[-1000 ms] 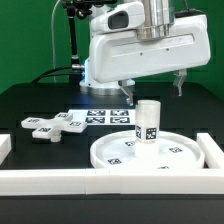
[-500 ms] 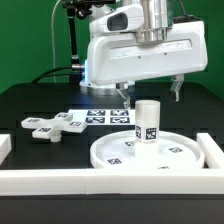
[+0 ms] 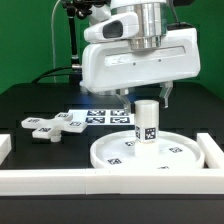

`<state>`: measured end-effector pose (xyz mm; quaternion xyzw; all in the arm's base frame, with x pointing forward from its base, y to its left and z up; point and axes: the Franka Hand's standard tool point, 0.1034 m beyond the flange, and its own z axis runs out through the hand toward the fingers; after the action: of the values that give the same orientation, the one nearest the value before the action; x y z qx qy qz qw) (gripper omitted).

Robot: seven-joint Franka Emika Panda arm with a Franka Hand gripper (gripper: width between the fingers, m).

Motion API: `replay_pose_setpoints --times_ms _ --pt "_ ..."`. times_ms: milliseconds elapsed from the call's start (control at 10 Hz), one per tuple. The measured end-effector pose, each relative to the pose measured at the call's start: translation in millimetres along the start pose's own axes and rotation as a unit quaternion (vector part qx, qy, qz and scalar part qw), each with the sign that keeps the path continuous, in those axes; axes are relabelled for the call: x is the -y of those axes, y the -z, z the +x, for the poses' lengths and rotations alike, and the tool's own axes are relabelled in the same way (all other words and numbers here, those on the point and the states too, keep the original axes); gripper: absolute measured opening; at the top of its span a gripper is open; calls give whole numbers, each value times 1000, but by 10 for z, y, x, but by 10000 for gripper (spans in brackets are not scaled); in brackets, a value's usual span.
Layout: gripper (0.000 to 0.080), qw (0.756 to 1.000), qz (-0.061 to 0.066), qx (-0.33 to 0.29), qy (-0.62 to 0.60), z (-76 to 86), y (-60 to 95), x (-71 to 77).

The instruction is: Assemble round table

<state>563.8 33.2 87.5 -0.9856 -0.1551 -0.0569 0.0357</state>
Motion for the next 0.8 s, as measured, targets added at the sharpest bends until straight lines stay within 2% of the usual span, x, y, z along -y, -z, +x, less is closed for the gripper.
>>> replay_pose_setpoints --times_ms 500,600,800 --pt "406 999 1 -1 -32 1 -1 4" --pt "406 998 3 -1 -61 0 0 1" --pt "407 980 11 -3 -198 -9 0 -28"
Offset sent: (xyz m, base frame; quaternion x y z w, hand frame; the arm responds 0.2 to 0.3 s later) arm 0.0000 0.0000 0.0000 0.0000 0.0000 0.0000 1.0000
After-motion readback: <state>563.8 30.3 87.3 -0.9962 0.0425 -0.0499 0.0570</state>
